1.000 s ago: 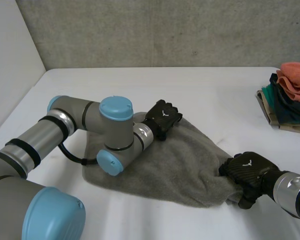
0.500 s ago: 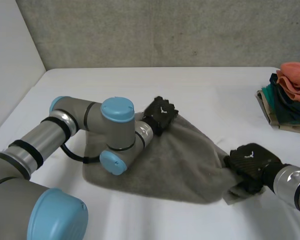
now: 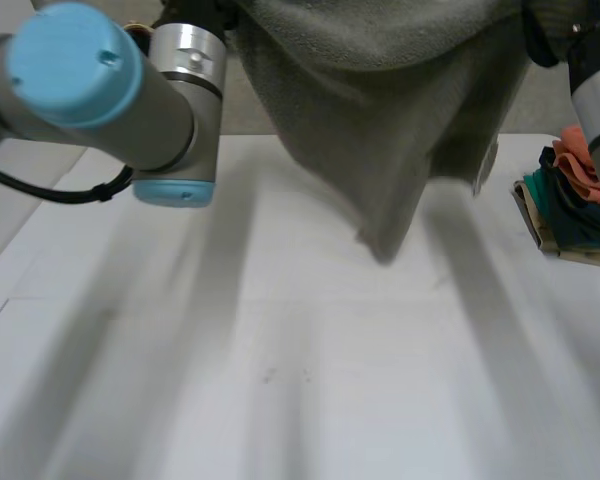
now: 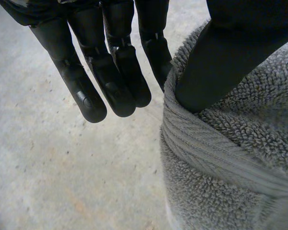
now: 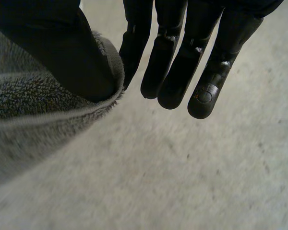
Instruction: Fold the laundry.
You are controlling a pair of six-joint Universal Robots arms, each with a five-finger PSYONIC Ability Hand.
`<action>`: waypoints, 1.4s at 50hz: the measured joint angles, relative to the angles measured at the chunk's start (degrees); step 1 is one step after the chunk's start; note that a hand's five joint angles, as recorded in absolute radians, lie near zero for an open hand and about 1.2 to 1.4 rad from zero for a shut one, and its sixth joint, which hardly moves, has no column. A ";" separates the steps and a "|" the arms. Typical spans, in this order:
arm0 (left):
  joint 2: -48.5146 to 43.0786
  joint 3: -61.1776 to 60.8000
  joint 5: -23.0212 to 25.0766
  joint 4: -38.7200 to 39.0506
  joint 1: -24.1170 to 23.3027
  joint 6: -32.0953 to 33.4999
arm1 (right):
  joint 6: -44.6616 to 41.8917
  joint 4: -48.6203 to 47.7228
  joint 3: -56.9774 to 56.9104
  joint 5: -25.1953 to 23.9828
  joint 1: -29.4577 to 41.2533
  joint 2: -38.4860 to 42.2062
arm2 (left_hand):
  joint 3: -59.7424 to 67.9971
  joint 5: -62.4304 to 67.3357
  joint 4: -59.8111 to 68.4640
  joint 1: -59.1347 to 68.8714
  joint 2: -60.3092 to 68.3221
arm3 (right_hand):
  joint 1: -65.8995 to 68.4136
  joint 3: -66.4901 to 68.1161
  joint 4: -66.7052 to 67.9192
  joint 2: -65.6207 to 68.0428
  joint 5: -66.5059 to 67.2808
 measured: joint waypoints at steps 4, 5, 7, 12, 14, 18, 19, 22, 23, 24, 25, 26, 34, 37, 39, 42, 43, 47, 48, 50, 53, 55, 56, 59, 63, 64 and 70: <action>5.75 -9.31 -0.66 0.10 0.49 -1.08 | 0.08 0.24 0.61 -0.06 1.57 -0.23 | 0.00 0.00 0.00 0.00 0.00 | 0.12 0.00 0.00 0.00 0.05; 10.42 -17.98 -0.91 0.13 0.99 -1.84 | -0.04 2.12 2.61 -0.30 2.68 -0.71 | 0.18 0.00 0.01 0.00 0.13 | 0.12 0.00 0.00 0.00 0.11; 13.61 -23.71 -1.06 0.16 1.31 -2.35 | -0.09 3.32 3.72 -0.45 3.02 -0.94 | 0.29 0.00 0.02 0.00 0.24 | 0.12 0.00 0.01 0.00 0.11; 24.00 -43.50 -1.60 0.38 2.39 -3.99 | -0.36 13.69 12.94 -1.57 4.27 -1.64 | 0.29 0.00 0.02 0.00 0.24 | 0.12 0.00 0.03 0.00 0.11; 25.30 -50.00 -1.65 0.93 2.46 -4.00 | -0.50 16.44 15.66 -1.83 4.47 -1.03 | 0.29 0.00 0.03 0.00 0.24 | 0.12 0.00 0.04 0.00 0.11; 24.38 -61.53 -2.35 2.24 2.09 -3.28 | -0.83 20.53 20.36 -2.15 4.73 2.00 | 0.30 0.19 0.03 0.00 0.26 | 0.12 0.00 0.18 0.00 0.11; 23.94 -63.48 -2.62 2.31 1.96 -3.08 | -0.90 21.20 21.18 -2.16 4.77 2.86 | 0.30 0.19 0.03 0.00 0.26 | 0.12 0.00 0.20 0.00 0.12; 22.99 -69.57 -4.39 0.81 1.30 -2.31 | -1.09 22.65 23.12 -2.14 4.72 5.77 | 0.30 0.19 0.03 0.00 0.26 | 0.12 0.00 0.21 0.00 0.11; 22.99 -69.57 -4.39 0.81 1.30 -2.31 | -1.09 22.65 23.12 -2.14 4.72 5.77 | 0.30 0.19 0.03 0.00 0.26 | 0.12 0.00 0.21 0.00 0.11; 23.77 -70.55 -5.04 -1.14 1.05 -2.23 | -1.12 22.82 23.43 -2.08 4.61 6.54 | 0.30 0.19 0.03 0.00 0.26 | 0.12 0.00 0.21 0.00 0.11; 24.26 -70.74 -5.24 -2.09 0.96 -2.24 | -1.12 22.84 23.49 -2.09 4.56 6.75 | 0.30 0.19 0.03 0.00 0.26 | 0.12 0.00 0.21 0.00 0.11; 25.10 -70.79 -5.45 -3.48 0.87 -2.27 | -1.12 22.83 23.54 -2.09 4.50 6.96 | 0.30 0.19 0.03 0.00 0.26 | 0.12 0.00 0.21 0.00 0.11; 31.64 -63.92 -3.93 -11.68 1.15 -3.34 | -0.99 22.43 23.37 -2.20 4.41 7.05 | -40.23 -38.59 -41.66 -37.90 -40.72 | 0.12 0.00 0.21 0.00 0.11; 30.99 -60.04 -1.53 -12.22 1.64 -3.72 | -0.96 22.37 23.49 -2.21 4.53 6.98 | -40.22 -38.59 -41.66 -37.89 -40.72 | 0.12 0.00 0.21 0.00 0.11; 28.78 -56.76 1.00 -12.48 2.26 -4.03 | -0.94 22.34 23.66 -2.20 4.62 6.95 | -40.23 -38.59 -41.66 -37.89 -40.72 | 0.12 0.00 0.21 0.00 0.10; 24.54 -52.75 4.12 -13.20 3.41 -4.43 | -0.94 22.31 23.92 -2.19 4.67 6.94 | -40.22 -38.60 -41.66 -37.89 -40.72 | 0.12 0.00 0.21 0.00 0.11; 23.63 -52.04 4.62 -13.46 3.66 -4.50 | -0.93 22.30 24.00 -2.18 4.66 6.94 | -40.22 -38.60 -41.66 -37.89 -40.72 | 0.12 0.00 0.21 0.00 0.11; 16.87 -47.34 7.07 -17.73 5.43 -4.79 | -0.94 22.19 24.38 -2.16 4.53 6.94 | -40.22 -38.60 -41.66 -37.89 -40.72 | 0.12 0.00 0.21 0.00 0.11; 16.33 -47.00 7.23 -18.24 5.54 -4.80 | -0.93 22.18 24.40 -2.16 4.51 6.94 | -40.22 -38.60 -41.66 -37.89 -40.72 | 0.12 0.00 0.21 0.00 0.11; 13.54 -45.35 8.23 -21.16 6.05 -4.84 | -0.95 22.14 24.47 -2.16 4.40 6.96 | -40.23 -38.60 -41.65 -37.89 -40.72 | 0.12 0.00 0.21 0.00 0.12; 10.22 -43.55 11.09 -25.19 6.62 -4.88 | -0.99 22.11 24.52 -2.20 4.22 7.01 | -40.22 -38.60 -41.66 -37.89 -40.72 | 0.12 0.00 0.21 0.00 0.10; 9.55 -43.23 12.15 -26.07 6.77 -4.90 | -1.00 22.09 24.52 -2.22 4.17 7.03 | -40.22 -38.60 -41.66 -37.89 -40.72 | 0.12 0.00 0.21 0.00 0.11; 8.73 -42.85 14.02 -27.09 7.06 -4.94 | -1.01 22.09 24.52 -2.23 4.11 7.07 | -40.22 -38.59 -41.66 -37.89 -40.72 | 0.12 0.00 0.21 0.00 0.11; 7.54 -42.44 18.59 -28.38 7.83 -5.05 | -1.05 22.08 24.56 -2.23 4.01 7.19 | -40.22 -38.58 -41.64 -37.89 -40.72 | 0.12 0.00 0.21 0.00 0.11; 6.42 -42.28 22.14 -28.72 8.48 -5.00 | -1.09 22.06 24.62 -2.21 3.97 7.32 | -40.09 -38.18 -41.43 -37.62 -40.57 | 0.12 0.00 0.21 0.00 0.10; 6.03 -42.22 22.78 -28.74 8.60 -4.96 | -1.09 22.05 24.63 -2.20 3.96 7.33 | -38.71 -36.05 -39.52 -35.97 -39.04 | 0.12 0.00 0.21 0.00 0.11; 3.79 -41.52 23.09 -28.56 8.85 -4.61 | -1.12 22.03 24.67 -2.14 3.90 7.39 | -30.28 -27.60 -30.79 -26.61 -30.47 | 0.12 0.00 0.21 0.00 0.11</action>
